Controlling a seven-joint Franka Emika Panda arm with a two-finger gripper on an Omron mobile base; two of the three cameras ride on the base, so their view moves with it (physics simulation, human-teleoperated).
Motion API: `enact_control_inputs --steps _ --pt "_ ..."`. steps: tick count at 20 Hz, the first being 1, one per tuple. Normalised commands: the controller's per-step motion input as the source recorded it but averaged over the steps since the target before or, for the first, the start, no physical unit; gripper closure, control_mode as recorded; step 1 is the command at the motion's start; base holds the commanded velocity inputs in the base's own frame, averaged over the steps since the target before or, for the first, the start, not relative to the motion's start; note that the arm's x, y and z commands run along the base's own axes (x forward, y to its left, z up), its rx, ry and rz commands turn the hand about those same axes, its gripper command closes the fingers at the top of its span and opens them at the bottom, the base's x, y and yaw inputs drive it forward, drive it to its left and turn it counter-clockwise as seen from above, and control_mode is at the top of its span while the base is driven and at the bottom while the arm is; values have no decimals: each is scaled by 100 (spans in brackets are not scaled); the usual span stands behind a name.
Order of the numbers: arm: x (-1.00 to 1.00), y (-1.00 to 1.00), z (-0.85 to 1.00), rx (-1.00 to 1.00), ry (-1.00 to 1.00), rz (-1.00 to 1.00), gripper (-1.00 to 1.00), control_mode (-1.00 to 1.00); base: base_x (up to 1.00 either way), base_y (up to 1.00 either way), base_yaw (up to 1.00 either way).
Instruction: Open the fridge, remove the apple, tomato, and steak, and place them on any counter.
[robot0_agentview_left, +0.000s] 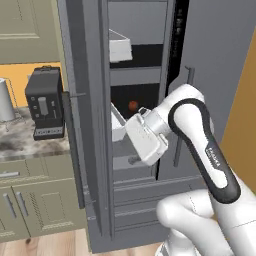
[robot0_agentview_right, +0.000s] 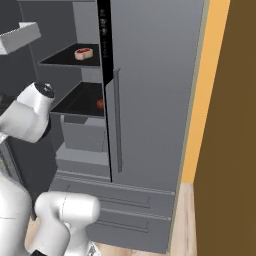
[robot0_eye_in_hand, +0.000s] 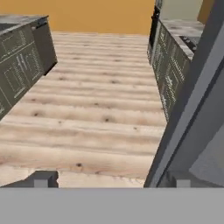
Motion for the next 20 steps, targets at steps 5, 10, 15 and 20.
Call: enact_control_inputs --steps 5,10,15,20 --pt "11 100 -23 -24 -75 3 -100 -100 0 0 0" --pt "-64 -10 61 -3 -57 0 -100 -100 0 0 0" --pt "-55 -96 100 10 -26 0 -100 -100 0 0 0" --pt "0 -86 62 13 8 -28 -100 -100 0 0 0"
